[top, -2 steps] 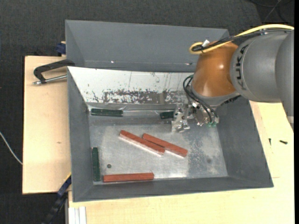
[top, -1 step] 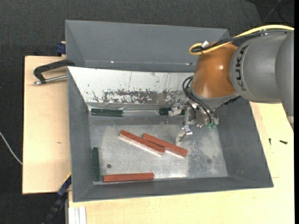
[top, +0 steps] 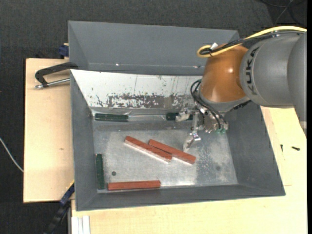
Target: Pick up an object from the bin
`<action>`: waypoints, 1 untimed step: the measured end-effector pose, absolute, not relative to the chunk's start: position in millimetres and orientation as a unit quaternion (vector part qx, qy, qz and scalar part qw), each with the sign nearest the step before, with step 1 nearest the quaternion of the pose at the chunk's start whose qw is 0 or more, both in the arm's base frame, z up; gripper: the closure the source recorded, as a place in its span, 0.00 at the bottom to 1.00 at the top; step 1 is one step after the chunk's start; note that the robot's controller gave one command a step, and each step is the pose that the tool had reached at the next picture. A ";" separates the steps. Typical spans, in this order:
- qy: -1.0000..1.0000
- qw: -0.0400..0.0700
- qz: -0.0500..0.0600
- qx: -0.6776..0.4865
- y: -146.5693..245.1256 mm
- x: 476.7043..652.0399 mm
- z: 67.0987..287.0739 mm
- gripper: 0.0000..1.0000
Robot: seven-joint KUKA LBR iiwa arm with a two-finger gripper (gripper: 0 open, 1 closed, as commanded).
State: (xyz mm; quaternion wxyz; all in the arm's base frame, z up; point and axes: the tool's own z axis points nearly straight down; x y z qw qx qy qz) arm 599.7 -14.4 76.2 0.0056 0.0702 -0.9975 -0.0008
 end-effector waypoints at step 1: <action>-0.995 0.001 0.001 0.098 7.9 579.5 86.5 0.00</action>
Offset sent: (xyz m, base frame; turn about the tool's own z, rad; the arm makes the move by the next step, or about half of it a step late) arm -0.0352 0.0686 -0.0062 -0.0396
